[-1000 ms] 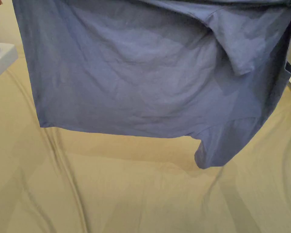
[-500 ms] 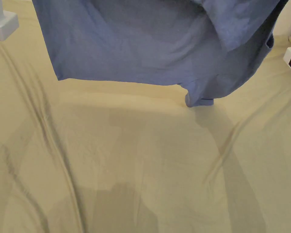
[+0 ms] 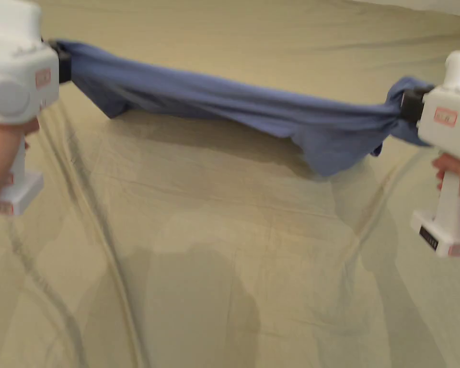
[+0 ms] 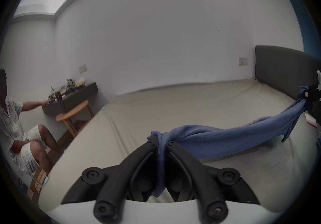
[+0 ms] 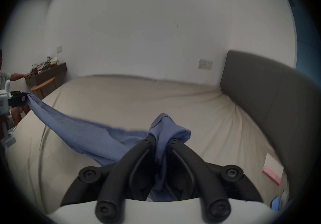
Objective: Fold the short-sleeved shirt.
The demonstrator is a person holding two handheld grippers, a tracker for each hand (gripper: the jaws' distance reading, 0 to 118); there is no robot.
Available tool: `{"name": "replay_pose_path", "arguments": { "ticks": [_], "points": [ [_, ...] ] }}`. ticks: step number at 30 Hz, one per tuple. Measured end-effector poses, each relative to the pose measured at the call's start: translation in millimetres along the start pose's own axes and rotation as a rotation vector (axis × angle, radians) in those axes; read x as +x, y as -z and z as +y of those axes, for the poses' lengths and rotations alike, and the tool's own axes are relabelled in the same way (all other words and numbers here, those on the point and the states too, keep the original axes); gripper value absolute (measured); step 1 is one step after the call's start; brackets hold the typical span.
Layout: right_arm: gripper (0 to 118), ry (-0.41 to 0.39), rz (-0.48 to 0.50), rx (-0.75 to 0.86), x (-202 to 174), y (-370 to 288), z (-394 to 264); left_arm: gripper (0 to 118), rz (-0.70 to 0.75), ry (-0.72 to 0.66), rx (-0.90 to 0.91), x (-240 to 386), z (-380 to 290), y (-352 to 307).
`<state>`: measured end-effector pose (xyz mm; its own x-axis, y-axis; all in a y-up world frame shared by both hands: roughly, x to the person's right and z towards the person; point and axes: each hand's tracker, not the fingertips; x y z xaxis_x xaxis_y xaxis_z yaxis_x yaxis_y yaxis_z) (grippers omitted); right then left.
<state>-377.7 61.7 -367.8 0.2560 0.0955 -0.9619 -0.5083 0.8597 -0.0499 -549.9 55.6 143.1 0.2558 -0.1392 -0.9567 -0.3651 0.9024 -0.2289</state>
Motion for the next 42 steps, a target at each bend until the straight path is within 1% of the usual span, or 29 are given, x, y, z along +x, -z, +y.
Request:
{"name": "replay_pose_path", "arguments": {
  "ticks": [3,4,7,9,11,12,13,14,16,18,21,23,25,28,31,33,34,35,36,37,38,39,41,42],
  "points": [
    [10,0.004,0.033,-0.109,3,-11,-52,3,-0.014,0.01,-0.099,3,-57,-24],
    [10,0.022,0.043,-0.137,2,-18,-70,3,-0.016,0.005,-0.125,3,-78,-33],
    [10,0.046,0.085,-0.258,-12,-52,-119,3,-0.032,0.049,-0.245,3,-133,-66],
    [10,0.041,0.093,-0.318,-16,-69,-146,3,-0.042,0.085,-0.318,5,-165,-95],
    [10,0.038,0.105,-0.373,-20,-86,-166,3,-0.026,0.116,-0.398,5,-190,-119],
    [10,0.053,0.109,-0.395,-23,-95,-174,3,-0.007,0.14,-0.416,6,-199,-133],
    [10,0.065,0.12,-0.418,-16,-97,-183,3,-0.017,0.162,-0.435,5,-207,-147],
    [10,0.065,0.133,-0.438,-16,-104,-188,3,-0.017,0.174,-0.45,4,-213,-159],
    [10,0.061,0.134,-0.454,-18,-122,-195,3,-0.052,0.154,-0.477,-3,-221,-183],
    [10,0.049,0.13,-0.478,-17,-137,-201,3,-0.059,0.169,-0.528,-7,-227,-204],
    [10,0.043,0.148,-0.529,-14,-159,-209,3,-0.093,0.169,-0.582,-15,-238,-224],
    [10,0.053,0.156,-0.57,-12,-171,-215,3,-0.1,0.175,-0.617,-15,-244,-236],
    [10,0.039,0.154,-0.597,-14,-182,-222,3,-0.117,0.19,-0.643,-5,-240,-253],
    [10,0.04,0.142,-0.649,-12,-194,-234,3,-0.132,0.22,-0.67,-2,-250,-264],
    [10,0.073,0.148,-0.69,-14,-199,-248,3,-0.13,0.211,-0.68,1,-253,-267],
    [10,0.081,0.129,-0.656,-18,-203,-254,3,-0.119,0.214,-0.663,1,-254,-260],
    [11,0.081,0.112,-0.628,-20,-205,-253,6,-0.107,0.211,-0.647,2,-249,-260],
    [21,0.084,0.102,-0.62,-20,-207,-249,21,-0.097,0.192,-0.622,3,-244,-259],
    [40,0.093,0.085,-0.599,-19,-209,-241,46,-0.087,0.181,-0.599,-1,-240,-257],
    [68,0.086,0.058,-0.567,-18,-211,-235,79,-0.087,0.17,-0.576,-1,-230,-256],
    [108,0.082,0.053,-0.522,-17,-214,-225,109,-0.099,0.153,-0.53,1,-218,-257],
    [118,0.073,0.039,-0.47,-15,-218,-212,113,-0.102,0.134,-0.454,3,-201,-260],
    [113,0.05,0.005,-0.332,-14,-228,-178,113,-0.085,0.092,-0.329,5,-169,-262],
    [113,0.039,-0.016,-0.275,-15,-231,-158,113,-0.085,0.061,-0.26,8,-149,-263]
  ]
}}
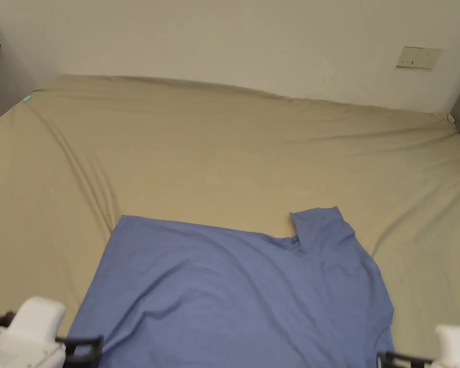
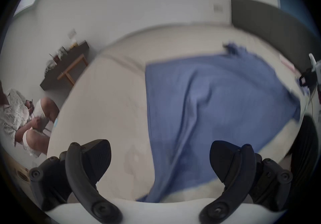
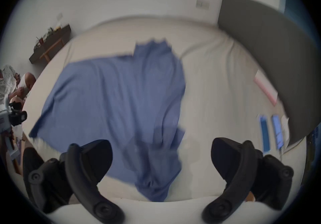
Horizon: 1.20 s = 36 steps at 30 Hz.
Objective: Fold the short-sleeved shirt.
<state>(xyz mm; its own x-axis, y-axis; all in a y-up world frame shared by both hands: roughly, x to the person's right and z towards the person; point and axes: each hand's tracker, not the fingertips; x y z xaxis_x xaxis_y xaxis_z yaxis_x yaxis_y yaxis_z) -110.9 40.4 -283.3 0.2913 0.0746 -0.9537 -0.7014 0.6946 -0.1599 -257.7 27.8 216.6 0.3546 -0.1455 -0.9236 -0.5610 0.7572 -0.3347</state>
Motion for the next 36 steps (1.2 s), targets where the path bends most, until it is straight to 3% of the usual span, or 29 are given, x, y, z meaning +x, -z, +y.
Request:
{"name": "replay_pose_path", "arguments": {
  "ticks": [6,7,8,10,11,12,14,18,28,33,36],
  "points": [
    [112,-0.011,0.026,0.364,-28,-63,89,111,-0.008,-0.14,0.411,29,103,-52],
    [111,-0.026,0.029,0.415,-44,-77,102,108,0.006,-0.137,0.463,35,117,-59],
    [105,-0.042,0.027,0.458,-53,-86,111,94,0.017,-0.126,0.493,41,127,-64],
    [83,-0.083,0.026,0.555,-71,-105,124,55,0.039,-0.102,0.56,57,146,-74],
    [57,-0.107,0.02,0.585,-80,-110,129,30,0.052,-0.093,0.584,63,151,-77],
    [38,-0.129,0.008,0.614,-89,-115,133,20,0.06,-0.082,0.61,69,157,-81],
    [5,-0.164,-0.003,0.669,-106,-122,137,14,0.056,-0.074,0.642,78,163,-84],
    [0,-0.19,-0.019,0.715,-126,-121,140,0,0.074,-0.063,0.689,92,168,-86],
    [0,-0.258,-0.044,0.671,-136,-74,143,0,0.06,-0.056,0.61,90,174,-48],
    [0,-0.249,-0.032,0.575,-128,-29,138,0,0.025,-0.04,0.421,83,147,22],
    [0,-0.255,-0.025,0.508,-120,1,132,0,0.012,-0.022,0.214,77,111,88]
  ]
}}
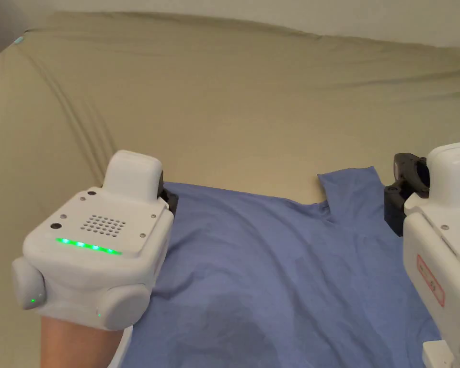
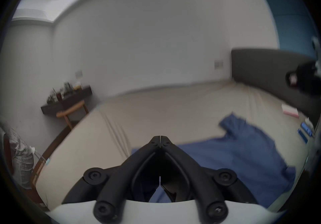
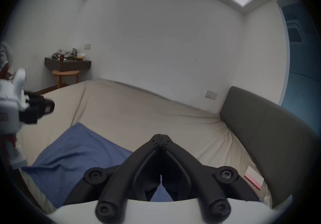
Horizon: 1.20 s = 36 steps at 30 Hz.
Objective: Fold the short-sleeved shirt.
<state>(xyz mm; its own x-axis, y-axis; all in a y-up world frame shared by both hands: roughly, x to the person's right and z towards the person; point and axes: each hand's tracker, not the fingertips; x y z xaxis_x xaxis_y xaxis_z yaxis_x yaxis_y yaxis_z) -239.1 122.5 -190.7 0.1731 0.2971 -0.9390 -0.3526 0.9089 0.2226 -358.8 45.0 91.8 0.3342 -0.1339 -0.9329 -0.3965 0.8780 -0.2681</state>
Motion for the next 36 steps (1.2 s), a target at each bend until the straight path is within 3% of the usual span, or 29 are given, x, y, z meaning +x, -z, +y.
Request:
{"name": "replay_pose_path", "arguments": {
  "ticks": [4,5,7,8,16,19,20,21,23,25,26,27,29,36],
  "points": [
    [0,0.011,-0.01,-0.088,11,30,-28,3,0.024,-0.101,-0.181,-24,-41,81],
    [0,0.023,-0.014,-0.106,15,37,-34,24,0.071,-0.085,-0.195,-30,-42,100],
    [0,0.036,-0.024,-0.142,22,47,-43,96,0.069,-0.071,-0.211,-45,-33,139],
    [0,0.039,-0.03,-0.153,25,52,-48,117,0.066,-0.081,-0.246,-54,-28,164],
    [0,0.069,-0.067,-0.224,40,71,-67,113,0.116,-0.147,-0.374,-102,-21,284],
    [0,0.072,-0.065,-0.239,40,72,-70,77,0.145,-0.081,-0.467,-98,-37,298],
    [0,0.071,-0.061,-0.242,40,72,-70,74,0.072,-0.127,-0.415,-98,-41,295],
    [0,0.067,-0.061,-0.244,39,72,-70,71,0.12,-0.137,-0.395,-99,-38,291],
    [0,0.061,-0.056,-0.245,38,72,-71,46,0.05,-0.178,-0.403,-95,-35,285],
    [0,0.063,-0.053,-0.245,38,73,-70,33,0.08,-0.096,-0.395,-85,-35,284],
    [0,0.069,-0.049,-0.247,38,74,-69,11,0.063,-0.045,-0.387,-84,-31,289],
    [0,0.076,-0.047,-0.249,39,75,-70,0,0.071,0.018,-0.381,-76,-30,287],
    [0,0.082,-0.044,-0.252,45,77,-68,0,0.043,0.088,-0.367,-65,-28,279],
    [0,0.137,-0.035,-0.289,88,115,-66,0,0.046,-0.018,-0.149,-56,4,180]
  ]
}}
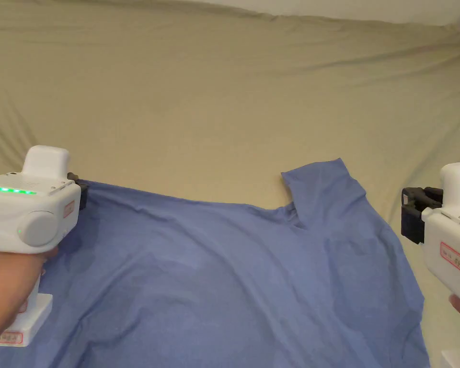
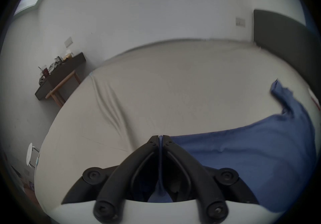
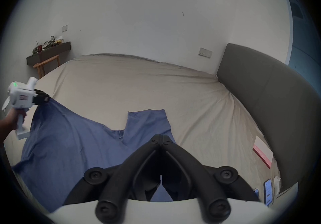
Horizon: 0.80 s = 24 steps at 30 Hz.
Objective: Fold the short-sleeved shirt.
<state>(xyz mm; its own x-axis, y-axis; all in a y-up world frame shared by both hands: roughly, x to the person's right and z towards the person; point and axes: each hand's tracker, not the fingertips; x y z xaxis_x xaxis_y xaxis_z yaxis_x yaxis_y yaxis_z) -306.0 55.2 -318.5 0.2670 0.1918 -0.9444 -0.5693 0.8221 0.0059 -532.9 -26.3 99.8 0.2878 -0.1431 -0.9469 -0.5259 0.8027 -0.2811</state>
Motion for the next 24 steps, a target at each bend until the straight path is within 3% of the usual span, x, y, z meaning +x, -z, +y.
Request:
{"name": "replay_pose_path", "arguments": {
  "ticks": [1,2,5,6,7,8,11,13,16,17,19,20,21,22,24],
  "points": [
    [4,0.006,0.006,-0.025,6,14,2,0,-0.002,-0.012,0.036,-1,1,-16],
    [28,0.011,0.016,-0.082,12,30,2,0,-0.008,-0.005,0.063,-5,4,-33],
    [56,0.032,0.02,-0.217,26,80,-6,0,0.026,0.044,0.112,-3,0,-68],
    [89,0.03,0.016,-0.297,30,105,-13,0,0.039,0.058,0.122,-6,-3,-75],
    [109,0.031,0.016,-0.355,30,122,-21,0,0.048,0.071,0.13,-6,-6,-82],
    [116,0.034,-0.002,-0.363,32,137,-29,0,0.048,0.081,0.118,-5,-10,-87],
    [110,-0.005,-0.074,-0.467,32,174,-48,0,0.037,0.082,0.094,-7,-23,-94],
    [109,0.006,-0.057,-0.501,32,187,-57,0,0.04,0.088,0.078,-5,-33,-98],
    [99,0.033,-0.043,-0.482,26,182,-60,0,0.05,0.113,0.058,-4,-46,-96],
    [84,0.032,-0.03,-0.47,24,179,-58,0,0.05,0.113,0.054,-4,-48,-96],
    [15,0.041,0.092,-0.447,19,169,-52,0,0.042,0.103,0.036,-7,-53,-91],
    [3,0.003,0.077,-0.448,11,165,-51,0,0.044,0.101,0.033,-7,-54,-91],
    [3,-0.101,-0.006,-0.437,2,160,-51,0,0.045,0.1,0.032,-7,-54,-94],
    [3,-0.155,0.008,-0.433,-2,154,-51,0,0.046,0.099,0.034,-9,-54,-96],
    [3,-0.146,0.008,-0.395,1,137,-43,0,0.044,0.089,0.046,-13,-48,-105]
  ]
}}
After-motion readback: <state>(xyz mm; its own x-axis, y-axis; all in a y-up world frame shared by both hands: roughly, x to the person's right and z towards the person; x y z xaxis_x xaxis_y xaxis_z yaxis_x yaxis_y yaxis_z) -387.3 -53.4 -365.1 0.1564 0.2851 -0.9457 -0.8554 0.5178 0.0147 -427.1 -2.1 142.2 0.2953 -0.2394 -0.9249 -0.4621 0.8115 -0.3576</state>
